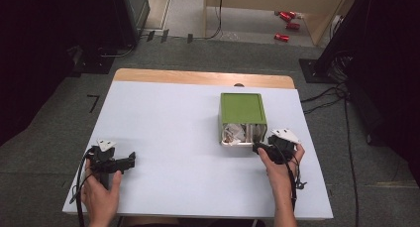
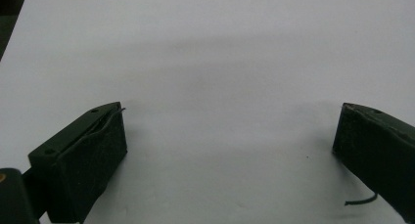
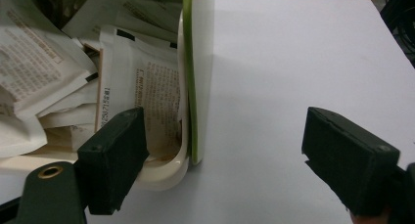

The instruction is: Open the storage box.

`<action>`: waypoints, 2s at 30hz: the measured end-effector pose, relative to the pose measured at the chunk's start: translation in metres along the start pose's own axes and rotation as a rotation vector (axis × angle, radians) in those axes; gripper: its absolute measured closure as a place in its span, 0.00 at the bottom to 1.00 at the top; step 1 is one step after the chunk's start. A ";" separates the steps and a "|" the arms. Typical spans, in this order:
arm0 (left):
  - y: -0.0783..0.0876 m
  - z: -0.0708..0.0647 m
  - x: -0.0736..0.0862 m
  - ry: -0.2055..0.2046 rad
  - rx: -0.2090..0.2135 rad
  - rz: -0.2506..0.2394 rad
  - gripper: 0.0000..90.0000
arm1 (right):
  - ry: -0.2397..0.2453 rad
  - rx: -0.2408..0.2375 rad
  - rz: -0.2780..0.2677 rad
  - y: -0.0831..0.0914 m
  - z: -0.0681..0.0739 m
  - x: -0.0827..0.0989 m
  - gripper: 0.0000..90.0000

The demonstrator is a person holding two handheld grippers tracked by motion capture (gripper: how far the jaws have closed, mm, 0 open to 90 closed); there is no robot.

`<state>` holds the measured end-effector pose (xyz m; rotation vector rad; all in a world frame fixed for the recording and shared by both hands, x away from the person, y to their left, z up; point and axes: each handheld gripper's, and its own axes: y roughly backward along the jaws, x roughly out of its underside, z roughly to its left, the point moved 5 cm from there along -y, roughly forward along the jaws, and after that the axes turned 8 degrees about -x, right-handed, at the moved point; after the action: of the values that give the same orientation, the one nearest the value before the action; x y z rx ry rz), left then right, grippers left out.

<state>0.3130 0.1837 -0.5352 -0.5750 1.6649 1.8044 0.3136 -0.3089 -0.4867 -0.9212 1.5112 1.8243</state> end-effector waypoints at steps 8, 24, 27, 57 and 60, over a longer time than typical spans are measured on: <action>0.000 0.000 0.000 0.000 0.000 0.000 0.00 | 0.001 0.027 -0.006 -0.008 -0.001 0.001 0.20; 0.000 0.000 0.000 0.000 0.000 0.000 0.00 | -0.015 0.059 0.019 -0.026 -0.008 0.002 0.23; 0.000 0.000 0.000 0.000 0.000 0.000 0.00 | -0.045 0.044 0.026 -0.029 -0.011 0.003 0.21; 0.000 0.000 0.000 0.000 0.000 0.000 0.00 | -0.039 0.010 0.098 -0.011 -0.008 0.016 0.23; 0.000 0.000 0.000 0.000 0.000 0.000 0.00 | -0.036 0.011 0.108 -0.008 -0.007 0.019 0.23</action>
<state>0.3130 0.1836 -0.5352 -0.5751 1.6645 1.8044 0.3100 -0.3145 -0.5071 -0.8116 1.5741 1.8962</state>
